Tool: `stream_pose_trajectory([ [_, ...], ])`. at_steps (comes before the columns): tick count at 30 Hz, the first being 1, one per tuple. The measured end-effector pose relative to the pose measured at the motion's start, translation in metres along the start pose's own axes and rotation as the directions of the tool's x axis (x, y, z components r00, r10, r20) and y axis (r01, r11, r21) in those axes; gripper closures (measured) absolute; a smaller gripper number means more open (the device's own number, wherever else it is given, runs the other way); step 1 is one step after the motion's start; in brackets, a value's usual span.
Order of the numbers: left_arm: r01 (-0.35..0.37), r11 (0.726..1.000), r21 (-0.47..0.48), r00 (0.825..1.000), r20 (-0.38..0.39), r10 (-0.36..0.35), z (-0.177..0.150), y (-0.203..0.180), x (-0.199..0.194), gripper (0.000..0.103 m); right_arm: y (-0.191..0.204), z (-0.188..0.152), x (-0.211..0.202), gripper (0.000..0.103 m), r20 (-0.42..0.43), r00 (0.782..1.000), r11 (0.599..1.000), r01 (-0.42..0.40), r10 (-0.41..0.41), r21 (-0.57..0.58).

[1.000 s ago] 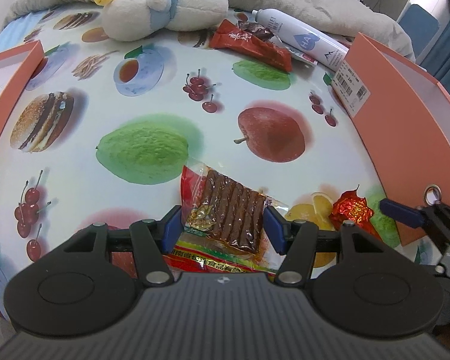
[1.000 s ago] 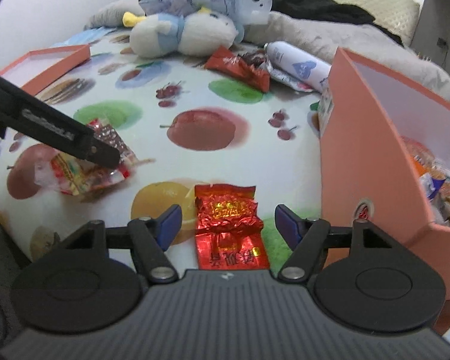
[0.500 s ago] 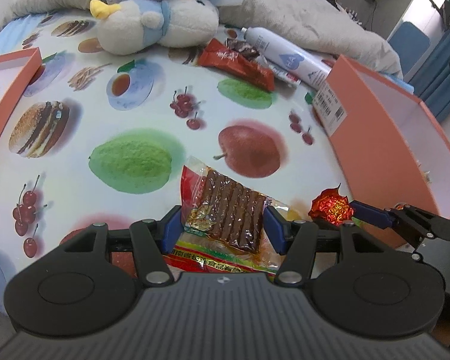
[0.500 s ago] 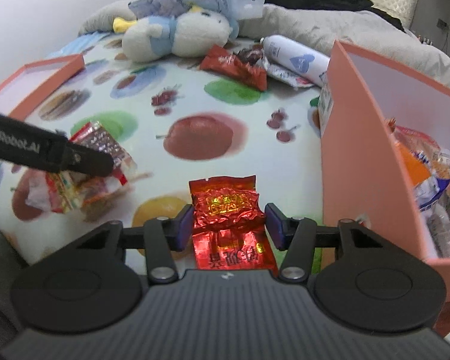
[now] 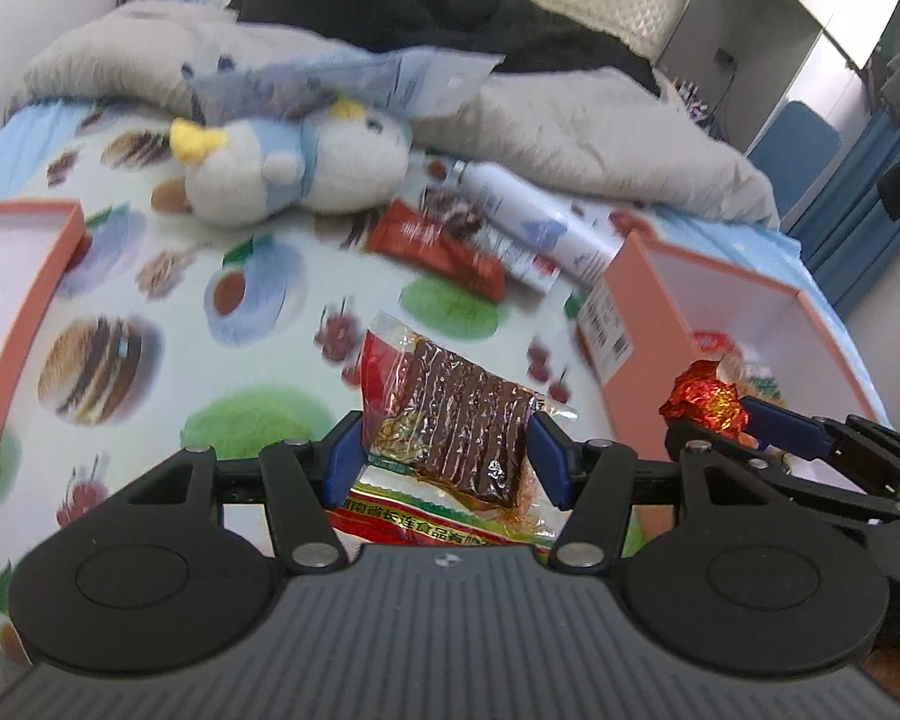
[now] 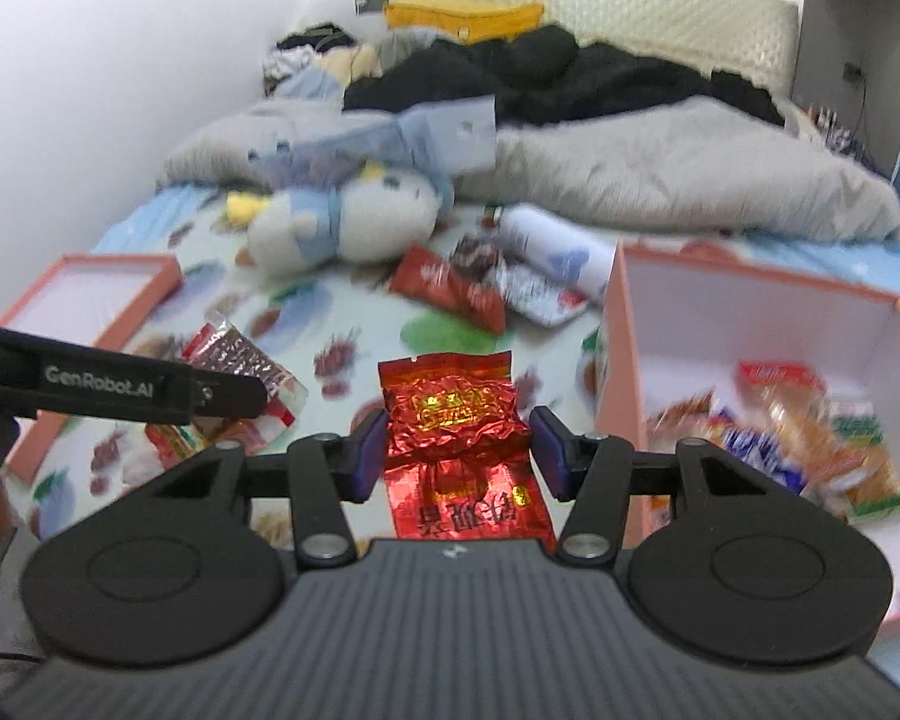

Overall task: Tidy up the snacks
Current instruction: 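Lift the jerky packet with the left tool while the right tool lifts the red foil packet, then carry both packets over the white box and open both tools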

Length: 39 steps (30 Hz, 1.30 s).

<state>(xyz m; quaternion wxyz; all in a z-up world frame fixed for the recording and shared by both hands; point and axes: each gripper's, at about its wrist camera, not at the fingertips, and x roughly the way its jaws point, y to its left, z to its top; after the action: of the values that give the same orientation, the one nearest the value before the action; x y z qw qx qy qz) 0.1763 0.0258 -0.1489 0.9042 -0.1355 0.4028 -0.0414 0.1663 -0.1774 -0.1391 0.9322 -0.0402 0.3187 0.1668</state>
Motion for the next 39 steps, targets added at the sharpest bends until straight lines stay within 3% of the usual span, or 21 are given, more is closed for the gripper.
stream_pose_trajectory([
  [12, 0.067, 0.997, 0.033, 0.994, 0.079, -0.070, 0.052, -0.045, -0.024, 0.039, -0.034, 0.048, -0.032, 0.049, 0.110, 0.993, 0.999, 0.038, -0.039, 0.016],
  [25, 0.133, 0.984, 0.115, 0.977, 0.153, -0.150, 0.089, -0.109, -0.045, 0.039, -0.090, 0.075, -0.077, 0.049, 0.219, 0.968, 0.992, 0.108, -0.120, 0.067],
  [33, 0.167, 0.975, 0.146, 0.971, 0.146, -0.188, 0.098, -0.148, -0.039, 0.039, -0.120, 0.074, -0.092, 0.049, 0.259, 0.945, 0.978, 0.179, -0.202, 0.110],
  [39, 0.173, 0.966, 0.192, 0.977, 0.087, -0.193, 0.092, -0.185, -0.008, 0.039, -0.160, 0.055, -0.083, 0.049, 0.205, 0.939, 0.957, 0.246, -0.275, 0.153],
])
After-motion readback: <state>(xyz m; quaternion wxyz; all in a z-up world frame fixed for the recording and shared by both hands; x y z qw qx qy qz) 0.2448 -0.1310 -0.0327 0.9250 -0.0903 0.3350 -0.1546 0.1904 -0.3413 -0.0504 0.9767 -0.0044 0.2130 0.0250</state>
